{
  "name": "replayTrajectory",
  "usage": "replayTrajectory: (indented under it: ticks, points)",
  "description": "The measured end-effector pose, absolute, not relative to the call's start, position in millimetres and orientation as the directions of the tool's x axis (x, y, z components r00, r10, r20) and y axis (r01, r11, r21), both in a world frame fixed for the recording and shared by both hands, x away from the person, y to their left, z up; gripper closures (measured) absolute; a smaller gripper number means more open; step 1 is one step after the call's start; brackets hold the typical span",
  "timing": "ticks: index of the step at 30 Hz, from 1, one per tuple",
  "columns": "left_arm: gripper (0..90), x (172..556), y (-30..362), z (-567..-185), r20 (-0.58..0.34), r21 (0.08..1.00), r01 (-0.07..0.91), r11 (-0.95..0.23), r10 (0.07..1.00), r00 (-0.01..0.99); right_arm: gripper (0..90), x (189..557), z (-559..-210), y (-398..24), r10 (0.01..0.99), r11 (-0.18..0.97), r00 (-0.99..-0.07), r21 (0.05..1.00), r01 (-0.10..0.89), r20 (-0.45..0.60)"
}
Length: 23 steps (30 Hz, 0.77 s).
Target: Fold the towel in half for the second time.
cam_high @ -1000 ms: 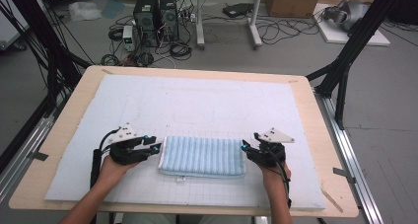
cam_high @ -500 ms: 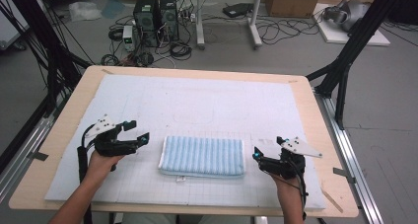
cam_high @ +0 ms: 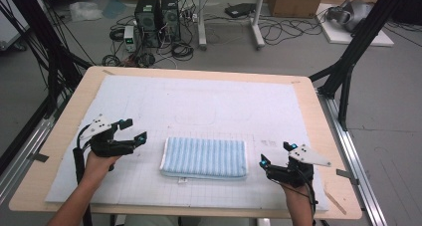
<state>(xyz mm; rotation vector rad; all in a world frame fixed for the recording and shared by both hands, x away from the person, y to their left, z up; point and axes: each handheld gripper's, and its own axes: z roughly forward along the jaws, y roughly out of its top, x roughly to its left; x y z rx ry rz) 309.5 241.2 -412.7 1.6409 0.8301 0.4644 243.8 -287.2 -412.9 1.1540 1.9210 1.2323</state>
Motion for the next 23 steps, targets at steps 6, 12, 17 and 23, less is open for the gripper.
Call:
replayTrajectory:
  ticks: [6, 12, 17, 23]
  points:
    - [19.8, 305.5, 241.1, -411.7, -0.127, 0.963, 0.261, -0.071, 0.732, 0.670, 11.0, 241.5, -410.9, -284.0, 0.889, 0.211, -0.456, 0.910, 0.357, -0.027]
    - [20.2, 305.9, 243.0, -412.0, -0.135, 0.962, 0.265, -0.067, 0.727, 0.674, 11.0, 244.2, -412.6, -281.9, 0.887, 0.210, -0.461, 0.909, 0.360, -0.022]
    - [20.7, 306.8, 243.9, -413.3, -0.140, 0.961, 0.271, -0.064, 0.730, 0.669, 11.0, 246.1, -414.5, -282.1, 0.887, 0.208, -0.462, 0.908, 0.365, -0.017]
    - [20.7, 307.9, 245.2, -413.8, -0.141, 0.960, 0.273, -0.064, 0.729, 0.669, 11.0, 246.2, -416.2, -282.7, 0.889, 0.209, -0.458, 0.904, 0.372, -0.017]
